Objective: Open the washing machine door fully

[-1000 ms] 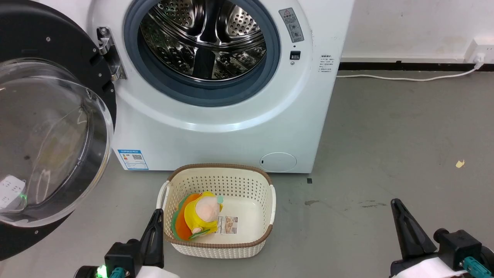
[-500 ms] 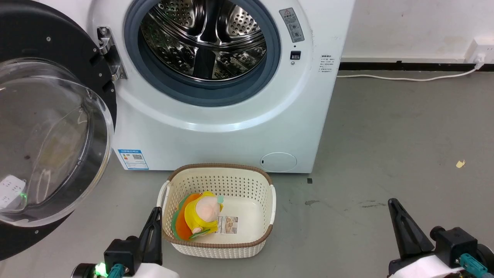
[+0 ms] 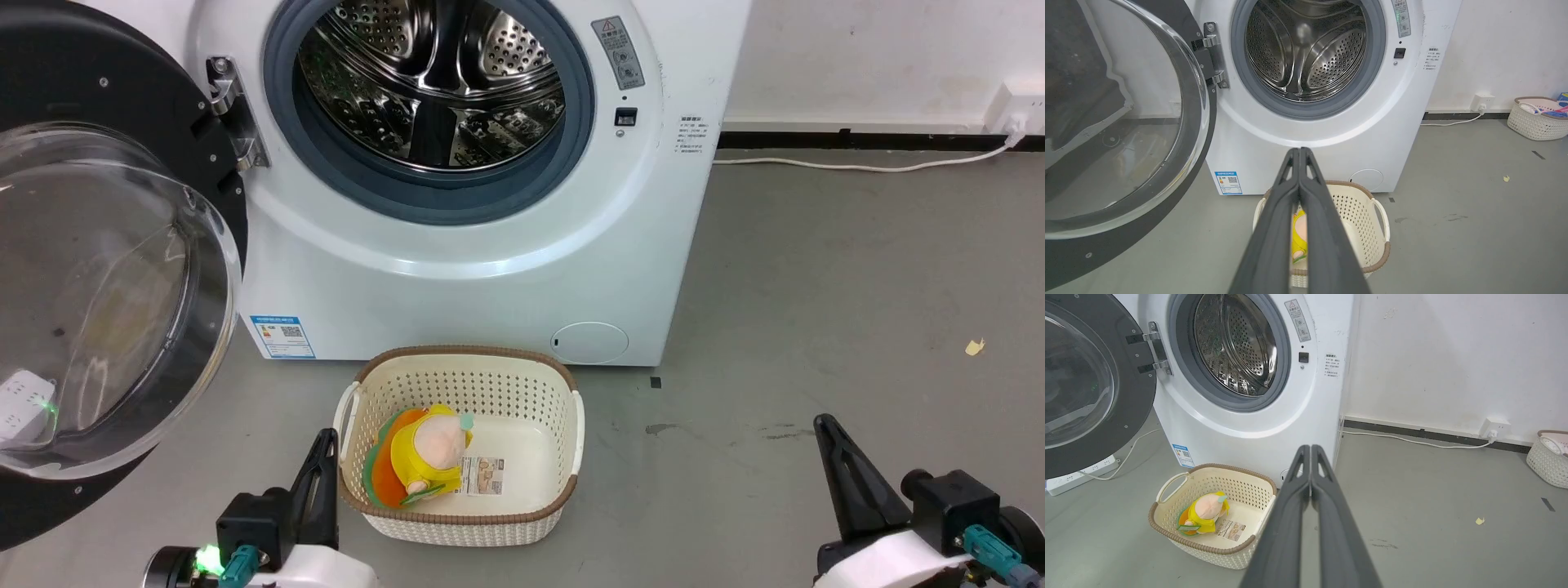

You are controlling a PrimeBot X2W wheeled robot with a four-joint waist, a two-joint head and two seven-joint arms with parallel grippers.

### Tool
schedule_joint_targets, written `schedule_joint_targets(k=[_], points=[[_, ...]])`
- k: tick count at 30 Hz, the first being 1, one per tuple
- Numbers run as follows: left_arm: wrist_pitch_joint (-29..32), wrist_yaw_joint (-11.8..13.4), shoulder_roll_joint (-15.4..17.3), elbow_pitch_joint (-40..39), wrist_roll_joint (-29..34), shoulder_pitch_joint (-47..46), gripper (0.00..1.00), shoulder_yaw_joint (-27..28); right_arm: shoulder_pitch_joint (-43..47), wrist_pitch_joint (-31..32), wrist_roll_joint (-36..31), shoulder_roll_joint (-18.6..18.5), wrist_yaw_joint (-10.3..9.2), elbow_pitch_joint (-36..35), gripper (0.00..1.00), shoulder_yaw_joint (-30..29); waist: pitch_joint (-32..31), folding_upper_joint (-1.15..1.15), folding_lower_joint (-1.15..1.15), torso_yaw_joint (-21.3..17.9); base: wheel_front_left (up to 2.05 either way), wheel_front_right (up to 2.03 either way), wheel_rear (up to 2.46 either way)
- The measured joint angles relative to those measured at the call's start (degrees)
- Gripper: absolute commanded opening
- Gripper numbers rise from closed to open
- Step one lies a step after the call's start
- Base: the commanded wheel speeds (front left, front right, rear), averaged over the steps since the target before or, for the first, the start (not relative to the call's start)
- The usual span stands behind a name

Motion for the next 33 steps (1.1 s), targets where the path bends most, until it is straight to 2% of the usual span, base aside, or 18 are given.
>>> schedule_joint_targets(k=[33], points=[[3.8, -1.8, -1.6, -1.1, 3.1, -1.1, 0.0, 2.5, -0.4, 3.9, -0.9, 0.0, 0.0, -0.7, 0.0, 0.9, 0.0, 0.0, 0.0, 0.1, 0.0, 0.0, 0.0]])
